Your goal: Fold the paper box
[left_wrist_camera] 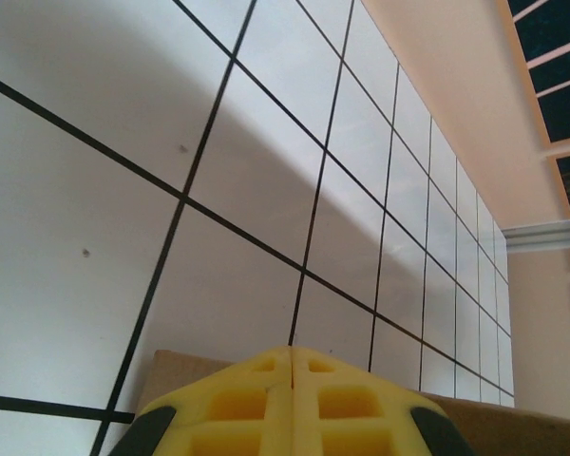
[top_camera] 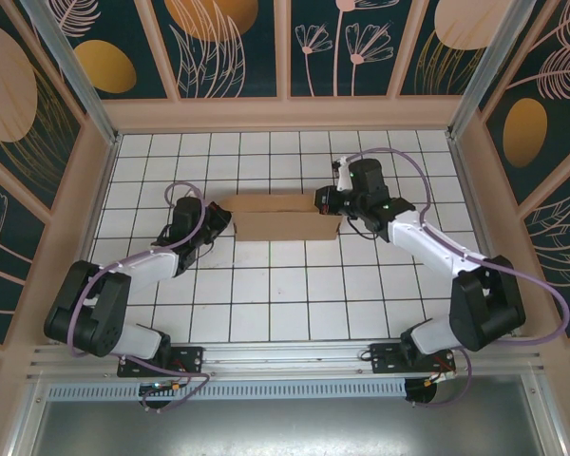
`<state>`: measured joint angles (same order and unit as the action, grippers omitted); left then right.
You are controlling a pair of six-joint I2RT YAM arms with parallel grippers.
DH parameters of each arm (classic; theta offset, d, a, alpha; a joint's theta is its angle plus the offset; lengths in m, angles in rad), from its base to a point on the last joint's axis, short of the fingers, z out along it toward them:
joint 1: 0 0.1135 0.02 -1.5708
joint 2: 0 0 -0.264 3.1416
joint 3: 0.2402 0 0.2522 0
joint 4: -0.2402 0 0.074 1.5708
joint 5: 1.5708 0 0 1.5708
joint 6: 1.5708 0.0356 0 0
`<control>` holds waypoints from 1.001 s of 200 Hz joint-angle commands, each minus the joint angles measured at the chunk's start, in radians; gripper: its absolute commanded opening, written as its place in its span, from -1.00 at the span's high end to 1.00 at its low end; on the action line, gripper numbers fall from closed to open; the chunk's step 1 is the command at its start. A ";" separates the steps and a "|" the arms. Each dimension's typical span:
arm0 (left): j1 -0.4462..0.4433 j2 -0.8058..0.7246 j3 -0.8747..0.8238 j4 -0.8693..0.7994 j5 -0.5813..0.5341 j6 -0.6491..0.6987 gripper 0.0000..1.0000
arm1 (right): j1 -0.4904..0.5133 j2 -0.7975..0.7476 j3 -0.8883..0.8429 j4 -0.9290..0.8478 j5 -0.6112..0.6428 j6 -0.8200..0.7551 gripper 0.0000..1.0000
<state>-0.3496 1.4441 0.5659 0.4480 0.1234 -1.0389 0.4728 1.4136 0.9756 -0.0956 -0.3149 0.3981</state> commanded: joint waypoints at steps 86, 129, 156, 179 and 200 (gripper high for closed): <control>0.014 -0.160 0.127 -0.294 -0.225 0.184 0.56 | -0.033 -0.082 0.135 -0.107 -0.050 -0.056 0.12; 0.012 -0.312 0.241 -0.440 -0.186 0.606 -0.14 | -0.056 -0.153 0.237 -0.251 -0.008 -0.249 -0.21; 0.009 -0.317 0.320 -0.495 -0.005 0.868 -0.26 | -0.035 -0.190 0.216 -0.251 0.067 -0.526 -0.12; -0.007 -0.316 0.345 -0.518 0.055 1.047 -0.37 | 0.018 -0.294 0.090 -0.109 0.084 -0.817 -0.09; -0.012 -0.336 0.337 -0.476 0.055 1.184 -0.44 | 0.003 -0.378 -0.008 0.045 0.047 -0.926 -0.09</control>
<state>-0.3546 1.1309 0.8967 -0.0128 0.1116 -0.1192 0.4797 1.1187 1.0527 -0.2283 -0.2615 -0.2478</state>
